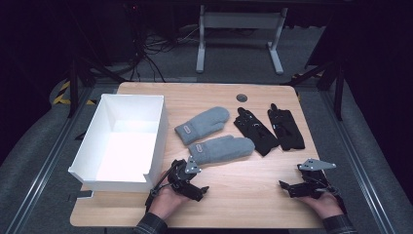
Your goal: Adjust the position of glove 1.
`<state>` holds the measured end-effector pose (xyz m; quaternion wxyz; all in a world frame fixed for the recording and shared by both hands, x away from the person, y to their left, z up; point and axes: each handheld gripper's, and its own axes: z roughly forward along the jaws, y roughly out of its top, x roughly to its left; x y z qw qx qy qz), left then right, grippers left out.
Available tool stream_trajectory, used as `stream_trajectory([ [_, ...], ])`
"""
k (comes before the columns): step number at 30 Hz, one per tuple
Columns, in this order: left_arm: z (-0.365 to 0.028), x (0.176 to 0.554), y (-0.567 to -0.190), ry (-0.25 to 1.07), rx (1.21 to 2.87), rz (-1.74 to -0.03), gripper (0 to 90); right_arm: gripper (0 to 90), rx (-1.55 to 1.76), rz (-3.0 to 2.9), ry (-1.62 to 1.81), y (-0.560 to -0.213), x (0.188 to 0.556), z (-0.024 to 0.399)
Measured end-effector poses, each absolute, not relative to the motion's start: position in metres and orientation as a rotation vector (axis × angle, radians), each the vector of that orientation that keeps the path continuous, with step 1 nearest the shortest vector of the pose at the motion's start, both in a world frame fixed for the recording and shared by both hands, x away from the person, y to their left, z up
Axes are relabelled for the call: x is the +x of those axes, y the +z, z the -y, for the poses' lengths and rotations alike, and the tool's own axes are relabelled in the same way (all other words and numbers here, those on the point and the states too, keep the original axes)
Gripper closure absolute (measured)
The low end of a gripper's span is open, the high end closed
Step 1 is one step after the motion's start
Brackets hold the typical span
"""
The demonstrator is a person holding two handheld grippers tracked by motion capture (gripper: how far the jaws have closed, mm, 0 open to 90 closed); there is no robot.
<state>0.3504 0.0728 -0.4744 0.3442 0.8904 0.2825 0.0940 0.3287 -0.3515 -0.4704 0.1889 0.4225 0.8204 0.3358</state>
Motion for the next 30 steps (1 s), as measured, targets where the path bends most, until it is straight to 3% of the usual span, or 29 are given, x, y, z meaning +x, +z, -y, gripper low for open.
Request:
stream_trajectory([
  [13, -0.068, 0.346, -0.449, 0.274, 2.278, -0.705, 8.7, 0.0, 1.187, -2.308, 0.945, -0.47, 0.329, 0.352],
  [30, -0.047, 0.391, -0.421, 0.334, 2.256, -0.682, 33.8, 0.0, 1.164, -2.324, 0.95, -0.47, 0.329, 0.351],
])
